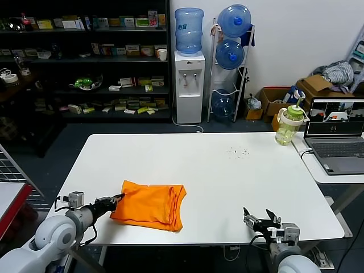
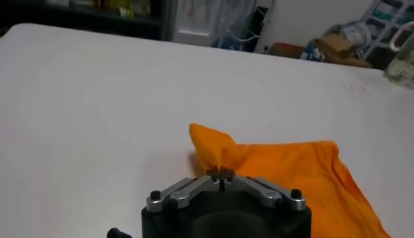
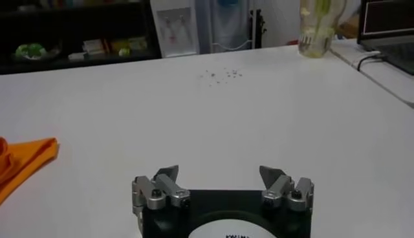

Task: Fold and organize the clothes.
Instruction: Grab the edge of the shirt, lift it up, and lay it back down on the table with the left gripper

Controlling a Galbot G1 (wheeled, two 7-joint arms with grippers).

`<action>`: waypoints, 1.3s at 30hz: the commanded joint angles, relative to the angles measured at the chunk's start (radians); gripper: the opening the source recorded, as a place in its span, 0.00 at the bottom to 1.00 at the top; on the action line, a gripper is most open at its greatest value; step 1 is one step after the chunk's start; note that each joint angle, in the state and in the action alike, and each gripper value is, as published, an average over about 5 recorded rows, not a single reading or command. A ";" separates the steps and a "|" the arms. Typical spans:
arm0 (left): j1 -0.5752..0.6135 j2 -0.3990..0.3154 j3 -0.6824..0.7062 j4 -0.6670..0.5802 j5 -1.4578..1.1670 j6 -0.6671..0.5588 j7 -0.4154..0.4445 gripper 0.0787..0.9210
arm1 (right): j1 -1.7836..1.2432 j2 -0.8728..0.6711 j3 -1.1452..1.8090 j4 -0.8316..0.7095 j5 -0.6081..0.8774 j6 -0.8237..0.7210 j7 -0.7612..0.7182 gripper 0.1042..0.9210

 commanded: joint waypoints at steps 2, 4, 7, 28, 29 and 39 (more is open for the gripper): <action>0.226 -0.040 -0.301 -0.320 0.118 0.008 -0.213 0.02 | 0.003 -0.008 0.015 0.059 -0.072 0.046 -0.032 0.88; 0.274 -0.063 -0.355 -0.340 0.171 0.005 -0.226 0.02 | 0.002 -0.008 0.022 0.076 -0.082 0.055 -0.036 0.88; 0.346 -0.082 -0.423 -0.317 0.265 -0.015 -0.202 0.02 | -0.005 -0.010 0.031 0.098 -0.094 0.065 -0.040 0.88; 0.470 0.171 -0.579 0.043 0.352 -0.137 -0.084 0.02 | -0.001 -0.014 0.016 0.094 -0.119 0.084 -0.048 0.88; 0.450 0.177 -0.564 0.044 0.352 -0.136 -0.085 0.02 | -0.001 -0.013 0.015 0.094 -0.120 0.083 -0.047 0.88; 0.330 0.228 -0.465 0.038 0.323 -0.098 -0.101 0.02 | -0.015 -0.001 0.026 0.091 -0.132 0.082 -0.046 0.88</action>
